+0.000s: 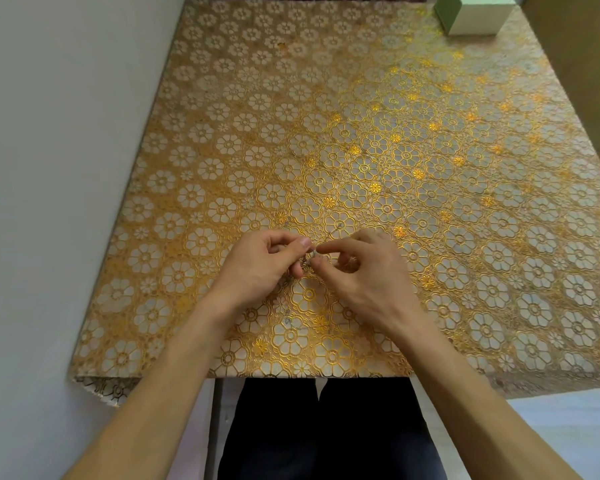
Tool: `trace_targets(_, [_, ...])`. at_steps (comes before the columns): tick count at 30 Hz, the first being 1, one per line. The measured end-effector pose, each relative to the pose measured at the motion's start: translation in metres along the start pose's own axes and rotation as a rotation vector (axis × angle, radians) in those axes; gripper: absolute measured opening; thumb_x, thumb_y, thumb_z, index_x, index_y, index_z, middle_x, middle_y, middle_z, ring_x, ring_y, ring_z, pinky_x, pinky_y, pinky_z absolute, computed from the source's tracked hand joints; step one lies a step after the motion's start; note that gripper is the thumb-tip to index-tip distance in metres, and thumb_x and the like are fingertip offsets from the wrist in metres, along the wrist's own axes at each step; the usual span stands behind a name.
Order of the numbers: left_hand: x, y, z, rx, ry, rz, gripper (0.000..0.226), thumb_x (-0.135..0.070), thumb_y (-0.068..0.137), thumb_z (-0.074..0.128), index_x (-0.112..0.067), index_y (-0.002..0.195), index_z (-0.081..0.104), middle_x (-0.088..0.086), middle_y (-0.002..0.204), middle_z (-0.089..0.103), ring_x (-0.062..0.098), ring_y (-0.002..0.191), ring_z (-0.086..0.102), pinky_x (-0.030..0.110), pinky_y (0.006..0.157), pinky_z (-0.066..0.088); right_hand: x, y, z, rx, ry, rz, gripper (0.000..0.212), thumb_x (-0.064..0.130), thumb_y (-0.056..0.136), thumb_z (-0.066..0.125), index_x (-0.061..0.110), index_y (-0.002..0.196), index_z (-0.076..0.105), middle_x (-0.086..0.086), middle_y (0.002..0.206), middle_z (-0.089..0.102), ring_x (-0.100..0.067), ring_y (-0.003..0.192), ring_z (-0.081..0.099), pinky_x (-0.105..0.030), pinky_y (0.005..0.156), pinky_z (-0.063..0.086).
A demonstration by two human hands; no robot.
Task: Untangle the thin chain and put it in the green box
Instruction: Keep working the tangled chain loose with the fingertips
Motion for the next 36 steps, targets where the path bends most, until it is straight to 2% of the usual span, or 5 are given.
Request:
trace_targets(6, [-0.001,-0.002,-0.001,-0.003,-0.013,0.002,0.017,-0.036,0.097,0.063,-0.025,0.094,0.074,-0.005,0.06,0.068,0.018,0.062,0.054,0.027,0.058,0.04,0.004,0.004,0.007,0.0,-0.038,-0.012,0.016,0.047,0.086,0.072,0.035,0.095,0.078,0.013,0.084,0.061,-0.012,0.089,0.049,-0.039,0.085,0.043])
trace_targets(9, [0.003,0.0,-0.003,-0.041,0.021,-0.012,0.016,-0.039,0.096,0.064,-0.026,0.094,0.074,-0.009,0.056,0.064,0.007,0.057,0.055,0.025,0.058,0.042,0.001,0.003,0.004,0.023,0.017,-0.007,0.009,0.042,0.087,0.07,0.033,0.088,0.074,0.017,0.086,0.062,-0.006,0.088,0.048,-0.031,0.084,0.04])
trace_targets(15, [0.001,0.002,0.0,-0.113,0.28,-0.001,0.022,-0.049,0.094,0.062,-0.029,0.092,0.071,-0.014,0.058,0.053,0.0,0.053,0.048,0.027,0.058,0.038,-0.008,0.007,-0.006,0.105,0.155,0.103,0.007,0.031,0.093,0.065,0.028,0.087,0.064,0.016,0.076,0.066,0.001,0.064,0.059,-0.012,0.059,0.04])
trace_targets(23, [-0.01,0.017,-0.009,-0.204,0.405,0.029,0.022,-0.047,0.095,0.059,-0.031,0.082,0.064,-0.01,0.062,0.056,0.009,0.064,0.055,0.031,0.062,0.043,-0.02,0.022,-0.012,0.106,-0.111,0.116,0.009,0.036,0.099,0.054,0.029,0.104,0.058,0.011,0.09,0.067,-0.015,0.081,0.062,-0.033,0.07,0.045])
trace_targets(36, [-0.039,0.029,-0.002,-0.325,0.683,0.176,0.026,-0.049,0.1,0.05,-0.03,0.099,0.067,-0.013,0.068,0.056,0.021,0.076,0.066,0.036,0.063,0.056,-0.027,0.044,-0.021,0.033,-0.273,0.12,0.018,0.044,0.097,0.052,0.032,0.109,0.058,0.011,0.092,0.069,-0.021,0.09,0.064,-0.036,0.073,0.05])
Point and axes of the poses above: each hand's wrist, its own y-axis towards the middle knuckle, its own z-axis out of the palm, x = y × z, the point moved 8 cm from there along y, towards the middle knuckle
